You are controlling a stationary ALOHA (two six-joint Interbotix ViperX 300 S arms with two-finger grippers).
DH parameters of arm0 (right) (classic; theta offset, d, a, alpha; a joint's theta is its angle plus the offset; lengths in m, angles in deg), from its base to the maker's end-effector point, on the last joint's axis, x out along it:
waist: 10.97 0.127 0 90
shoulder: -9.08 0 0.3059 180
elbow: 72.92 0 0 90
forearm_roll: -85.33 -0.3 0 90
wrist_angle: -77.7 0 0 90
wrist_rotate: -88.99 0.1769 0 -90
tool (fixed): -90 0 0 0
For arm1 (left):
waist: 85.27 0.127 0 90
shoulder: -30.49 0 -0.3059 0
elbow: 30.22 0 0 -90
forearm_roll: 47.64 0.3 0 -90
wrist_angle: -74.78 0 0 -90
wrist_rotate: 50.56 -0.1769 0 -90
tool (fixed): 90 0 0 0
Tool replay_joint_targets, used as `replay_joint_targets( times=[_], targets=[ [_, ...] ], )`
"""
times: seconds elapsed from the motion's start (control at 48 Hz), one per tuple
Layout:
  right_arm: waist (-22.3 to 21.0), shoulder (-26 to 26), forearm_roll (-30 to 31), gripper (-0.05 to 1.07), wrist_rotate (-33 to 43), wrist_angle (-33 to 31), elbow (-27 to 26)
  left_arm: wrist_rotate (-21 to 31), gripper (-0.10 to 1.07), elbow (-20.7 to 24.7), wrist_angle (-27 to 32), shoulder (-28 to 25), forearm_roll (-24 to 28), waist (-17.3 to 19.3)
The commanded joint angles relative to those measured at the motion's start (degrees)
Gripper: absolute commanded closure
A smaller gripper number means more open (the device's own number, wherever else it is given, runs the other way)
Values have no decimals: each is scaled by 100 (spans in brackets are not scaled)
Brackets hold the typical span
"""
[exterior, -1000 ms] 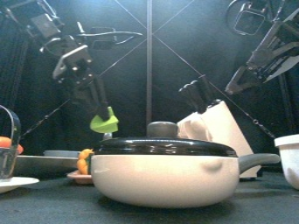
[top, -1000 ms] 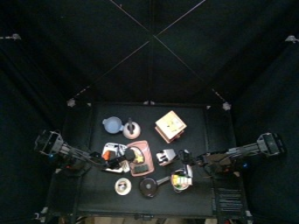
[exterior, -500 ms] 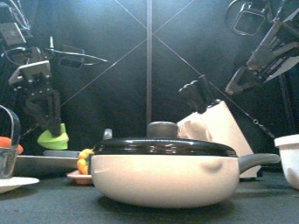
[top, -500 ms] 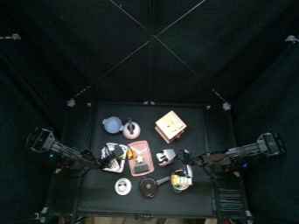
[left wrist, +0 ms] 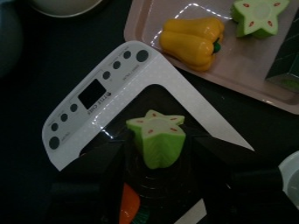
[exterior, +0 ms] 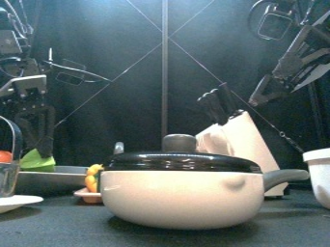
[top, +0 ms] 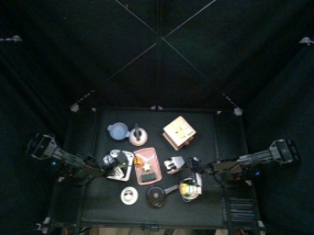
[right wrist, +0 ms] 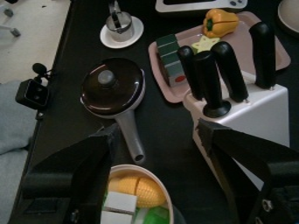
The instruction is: Place starfruit top on stove
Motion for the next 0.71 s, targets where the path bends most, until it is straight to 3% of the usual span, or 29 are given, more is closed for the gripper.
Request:
replay_joint_targets(
  times=[0.0, 0.146, 0.312, 0.688],
  targets=[
    [-9, 18, -9, 2, 9, 18, -62, 26, 12, 105, 9, 26, 114, 9],
    [-9, 26, -9, 2, 9, 26, -53, 35, 12, 158, 53, 53, 193, 88],
    [-9, 18, -9, 2, 9, 26, -62, 132, 12, 343, 88, 79, 650, 97],
    [-9, 18, -9, 2, 18, 18, -53, 694, 12, 475, 519, 237, 1389, 44]
  ],
)
